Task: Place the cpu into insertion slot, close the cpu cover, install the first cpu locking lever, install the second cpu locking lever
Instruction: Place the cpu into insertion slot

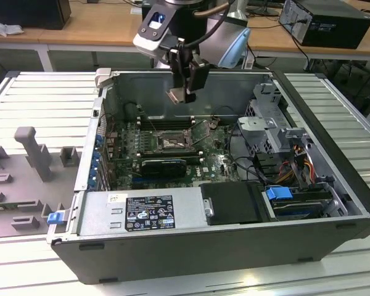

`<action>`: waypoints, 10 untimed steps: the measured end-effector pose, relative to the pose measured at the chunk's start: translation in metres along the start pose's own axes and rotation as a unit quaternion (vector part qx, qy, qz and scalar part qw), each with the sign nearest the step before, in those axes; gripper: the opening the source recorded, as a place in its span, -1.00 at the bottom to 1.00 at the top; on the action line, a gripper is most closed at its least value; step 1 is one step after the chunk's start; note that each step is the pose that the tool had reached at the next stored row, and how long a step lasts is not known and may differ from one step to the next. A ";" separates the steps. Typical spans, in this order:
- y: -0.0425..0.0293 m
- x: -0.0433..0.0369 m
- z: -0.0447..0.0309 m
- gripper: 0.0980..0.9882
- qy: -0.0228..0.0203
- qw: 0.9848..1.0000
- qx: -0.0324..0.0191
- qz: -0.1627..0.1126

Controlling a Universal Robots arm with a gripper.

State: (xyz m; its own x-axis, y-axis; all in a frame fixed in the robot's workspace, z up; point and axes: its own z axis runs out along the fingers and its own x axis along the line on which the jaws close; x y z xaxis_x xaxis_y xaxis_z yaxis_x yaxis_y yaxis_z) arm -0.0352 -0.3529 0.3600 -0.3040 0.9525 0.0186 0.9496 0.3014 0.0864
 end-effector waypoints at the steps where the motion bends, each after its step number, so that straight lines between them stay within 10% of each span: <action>1: 0.0000 0.0000 0.0000 -0.02 -0.001 1.000 0.000 0.013; 7: 0.0000 0.0000 0.0002 -0.02 -0.008 0.996 -0.002 0.092; 10: 0.0000 0.0000 0.0003 -0.02 -0.011 0.991 -0.002 0.131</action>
State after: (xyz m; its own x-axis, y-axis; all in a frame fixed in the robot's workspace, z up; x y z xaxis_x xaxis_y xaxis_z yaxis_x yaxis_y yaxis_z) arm -0.0352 -0.3529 0.3597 -0.0445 0.9988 0.0186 0.9953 0.0427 0.0864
